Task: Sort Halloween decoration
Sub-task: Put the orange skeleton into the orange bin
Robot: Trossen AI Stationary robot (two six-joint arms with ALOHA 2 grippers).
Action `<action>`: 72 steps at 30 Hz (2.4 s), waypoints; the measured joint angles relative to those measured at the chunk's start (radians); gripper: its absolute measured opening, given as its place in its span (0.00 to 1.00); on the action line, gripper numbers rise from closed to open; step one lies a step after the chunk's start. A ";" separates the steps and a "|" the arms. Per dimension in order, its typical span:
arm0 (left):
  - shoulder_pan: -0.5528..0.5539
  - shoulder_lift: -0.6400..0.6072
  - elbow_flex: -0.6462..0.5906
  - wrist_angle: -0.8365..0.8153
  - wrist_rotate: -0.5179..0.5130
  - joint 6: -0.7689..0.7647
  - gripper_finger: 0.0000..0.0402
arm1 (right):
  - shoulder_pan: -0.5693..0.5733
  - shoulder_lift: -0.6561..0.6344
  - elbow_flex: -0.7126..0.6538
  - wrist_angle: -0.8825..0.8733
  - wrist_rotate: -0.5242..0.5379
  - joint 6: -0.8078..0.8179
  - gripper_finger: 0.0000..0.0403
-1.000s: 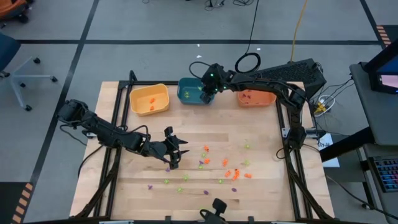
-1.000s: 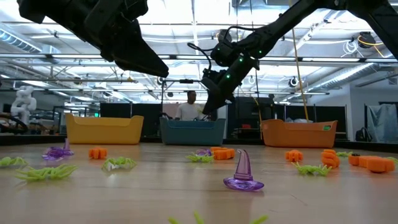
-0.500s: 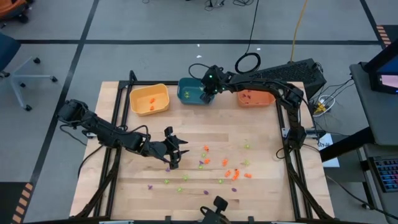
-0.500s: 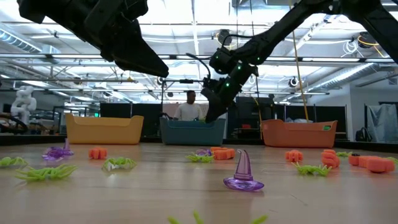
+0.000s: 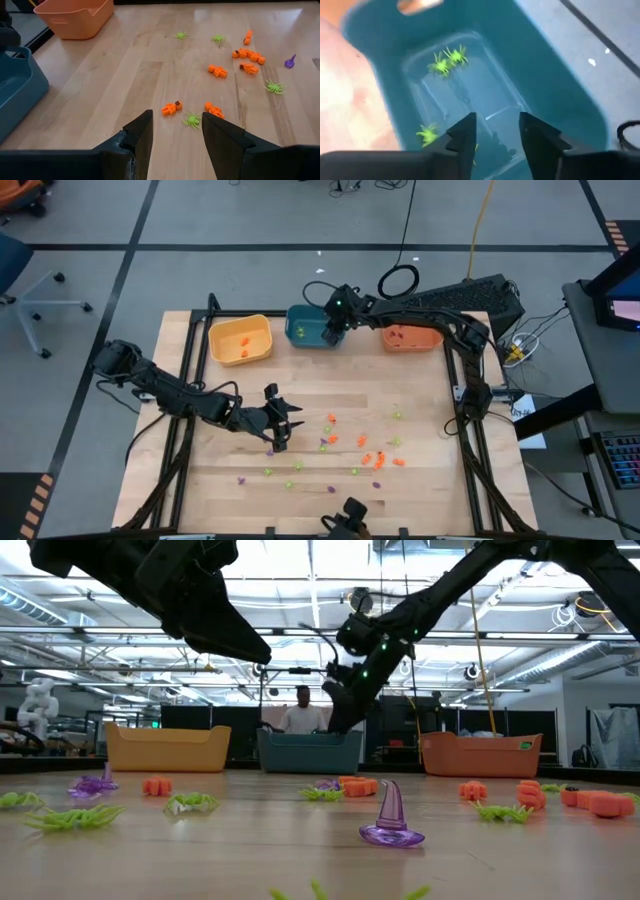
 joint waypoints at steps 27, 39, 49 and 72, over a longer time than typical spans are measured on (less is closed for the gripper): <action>-0.012 0.000 0.000 -0.020 0.003 -0.050 0.42 | 0.583 -0.608 -0.473 -0.080 0.038 0.166 0.42; -0.014 0.000 0.000 -0.026 0.003 -0.077 0.42 | 0.966 -0.607 -0.772 0.232 0.411 0.418 0.42; -0.031 0.047 0.000 -0.104 0.038 -0.143 0.42 | 1.124 -0.494 -0.814 0.396 0.497 0.448 0.42; -0.235 0.016 0.025 -0.432 0.018 -0.493 0.42 | 1.145 -0.435 -0.812 0.539 0.495 0.502 0.42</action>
